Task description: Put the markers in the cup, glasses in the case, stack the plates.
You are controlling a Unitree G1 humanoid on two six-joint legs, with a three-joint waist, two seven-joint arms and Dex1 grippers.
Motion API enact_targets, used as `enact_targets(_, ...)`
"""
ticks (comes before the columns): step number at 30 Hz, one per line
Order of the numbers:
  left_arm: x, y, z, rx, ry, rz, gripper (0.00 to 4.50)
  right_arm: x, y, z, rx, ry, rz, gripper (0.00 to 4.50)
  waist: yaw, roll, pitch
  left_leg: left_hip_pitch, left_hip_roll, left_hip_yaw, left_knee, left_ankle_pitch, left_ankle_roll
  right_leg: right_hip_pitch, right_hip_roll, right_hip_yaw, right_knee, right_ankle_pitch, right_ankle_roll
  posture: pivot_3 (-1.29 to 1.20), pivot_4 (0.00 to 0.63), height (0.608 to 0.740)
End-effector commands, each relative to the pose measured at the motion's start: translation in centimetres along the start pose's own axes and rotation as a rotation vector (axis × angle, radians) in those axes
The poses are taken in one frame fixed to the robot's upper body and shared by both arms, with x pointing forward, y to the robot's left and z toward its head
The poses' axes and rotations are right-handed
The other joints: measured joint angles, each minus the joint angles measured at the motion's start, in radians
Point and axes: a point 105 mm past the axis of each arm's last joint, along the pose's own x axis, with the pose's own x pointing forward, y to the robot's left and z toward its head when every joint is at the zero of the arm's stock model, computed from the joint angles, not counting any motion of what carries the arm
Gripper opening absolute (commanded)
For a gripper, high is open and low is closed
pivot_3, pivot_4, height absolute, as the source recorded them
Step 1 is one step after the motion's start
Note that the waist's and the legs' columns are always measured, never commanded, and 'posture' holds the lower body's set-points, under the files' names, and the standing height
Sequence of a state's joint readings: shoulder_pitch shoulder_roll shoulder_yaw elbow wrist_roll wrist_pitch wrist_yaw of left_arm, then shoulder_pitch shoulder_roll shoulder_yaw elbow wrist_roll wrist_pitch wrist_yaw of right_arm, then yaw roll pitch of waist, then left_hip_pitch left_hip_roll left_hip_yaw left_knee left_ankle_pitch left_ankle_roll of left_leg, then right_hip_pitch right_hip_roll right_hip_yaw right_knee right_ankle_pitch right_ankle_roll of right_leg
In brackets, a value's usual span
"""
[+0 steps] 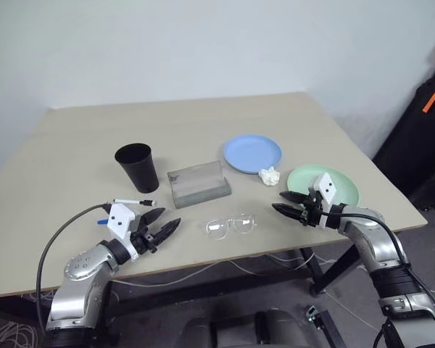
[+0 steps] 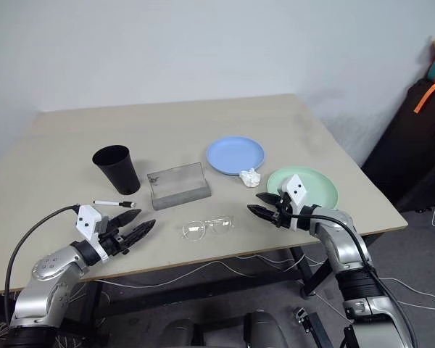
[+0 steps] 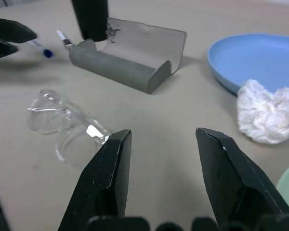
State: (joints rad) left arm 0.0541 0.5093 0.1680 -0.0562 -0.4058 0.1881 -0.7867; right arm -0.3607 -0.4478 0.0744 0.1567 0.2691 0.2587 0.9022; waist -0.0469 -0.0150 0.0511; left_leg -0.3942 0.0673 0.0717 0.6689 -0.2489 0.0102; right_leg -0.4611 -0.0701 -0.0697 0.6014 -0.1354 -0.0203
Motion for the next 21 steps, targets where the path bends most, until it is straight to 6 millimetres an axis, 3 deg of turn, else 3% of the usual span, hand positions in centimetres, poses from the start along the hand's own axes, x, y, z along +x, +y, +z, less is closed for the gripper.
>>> enact_targets(1, 1.0, -1.4, 2.1, 0.031, -0.06, -0.054, 2.9, 0.5, 0.3, 2.6, -0.114, -0.039, -0.05, 2.29, 0.0, 0.0, 0.0, 0.0, 0.0, 0.0, 0.0, 0.0, 0.0, 0.0, 0.0, 0.0, 0.0, 0.0, 0.0, 0.0, 0.0, 0.74)
enact_targets(13, 3.4, -4.5, 2.7, -0.008, -0.093, -0.178, 2.9, -0.4, -1.6, -0.1, -0.206, 0.231, -0.338, 2.29, 0.0, 0.0, 0.0, 0.0, 0.0, 0.0, 0.0, 0.0, 0.0, 0.0, 0.0, 0.0, -0.001, 0.0, 0.0, 0.0, 0.0, 0.74)
enact_targets(21, 4.1, -5.3, 2.9, -0.013, -0.102, -0.204, 2.9, -1.0, -3.1, -1.3, -0.194, 0.32, -0.452, 2.29, 0.0, 0.0, 0.0, 0.0, 0.0, 0.0, 0.0, 0.0, 0.0, 0.0, 0.0, 0.0, -0.001, 0.0, 0.0, 0.0, 0.0, 0.74)
